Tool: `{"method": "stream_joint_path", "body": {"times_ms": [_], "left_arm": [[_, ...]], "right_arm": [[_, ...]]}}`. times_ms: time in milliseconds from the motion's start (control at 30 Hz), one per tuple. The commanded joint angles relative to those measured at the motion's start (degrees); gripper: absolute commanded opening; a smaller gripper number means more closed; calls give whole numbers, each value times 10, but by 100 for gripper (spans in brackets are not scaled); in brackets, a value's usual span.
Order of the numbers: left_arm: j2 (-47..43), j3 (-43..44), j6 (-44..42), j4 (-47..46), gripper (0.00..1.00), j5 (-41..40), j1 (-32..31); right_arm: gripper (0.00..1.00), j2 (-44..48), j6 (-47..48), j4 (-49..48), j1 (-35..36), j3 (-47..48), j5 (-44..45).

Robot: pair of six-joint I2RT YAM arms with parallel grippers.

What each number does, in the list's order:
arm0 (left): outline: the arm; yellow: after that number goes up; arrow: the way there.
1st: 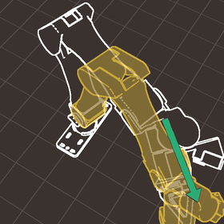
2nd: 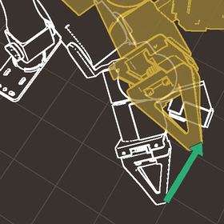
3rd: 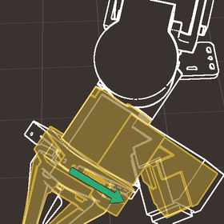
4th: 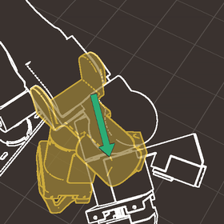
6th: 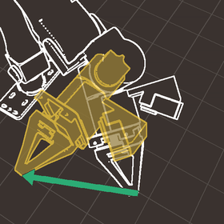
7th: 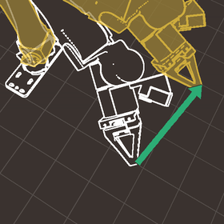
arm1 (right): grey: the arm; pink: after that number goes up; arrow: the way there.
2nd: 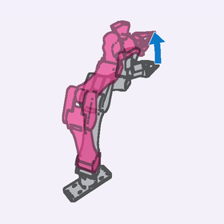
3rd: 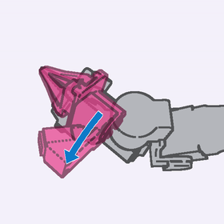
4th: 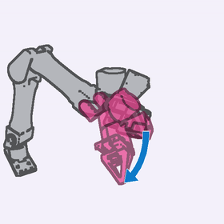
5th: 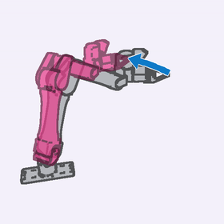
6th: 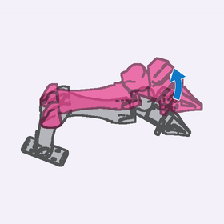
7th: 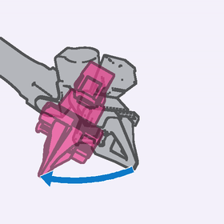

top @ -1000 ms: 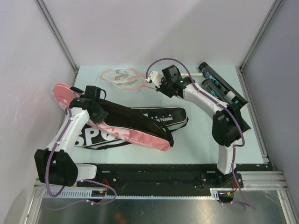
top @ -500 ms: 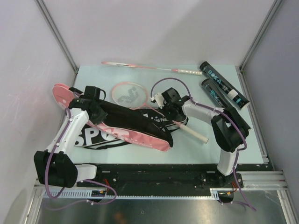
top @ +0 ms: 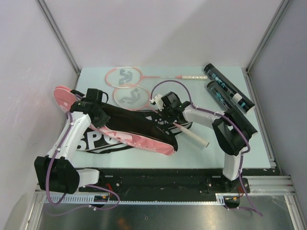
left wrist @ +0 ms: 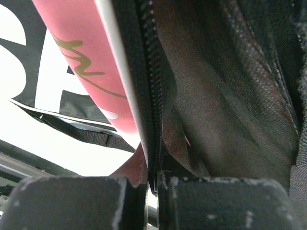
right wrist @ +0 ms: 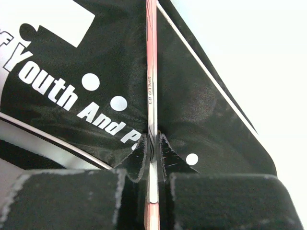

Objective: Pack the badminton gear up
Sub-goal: Pick up the racket from the center of the board.

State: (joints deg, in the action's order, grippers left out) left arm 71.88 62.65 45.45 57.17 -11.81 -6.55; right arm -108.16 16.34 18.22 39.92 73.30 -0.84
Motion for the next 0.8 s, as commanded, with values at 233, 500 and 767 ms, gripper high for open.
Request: {"method": "stream_joint_path", "body": {"times_ms": [233, 500, 767], "left_arm": [[77, 49, -11, 13, 0, 24, 13], [142, 105, -33, 13, 0, 7, 15], [141, 104, -48, 12, 0, -2, 14]], "right_arm": [[0, 178, -35, 103, 40, -35, 279], [0, 356, 97, -39, 128, -144, 400], [0, 520, 192, -211, 204, -274, 334]]}}
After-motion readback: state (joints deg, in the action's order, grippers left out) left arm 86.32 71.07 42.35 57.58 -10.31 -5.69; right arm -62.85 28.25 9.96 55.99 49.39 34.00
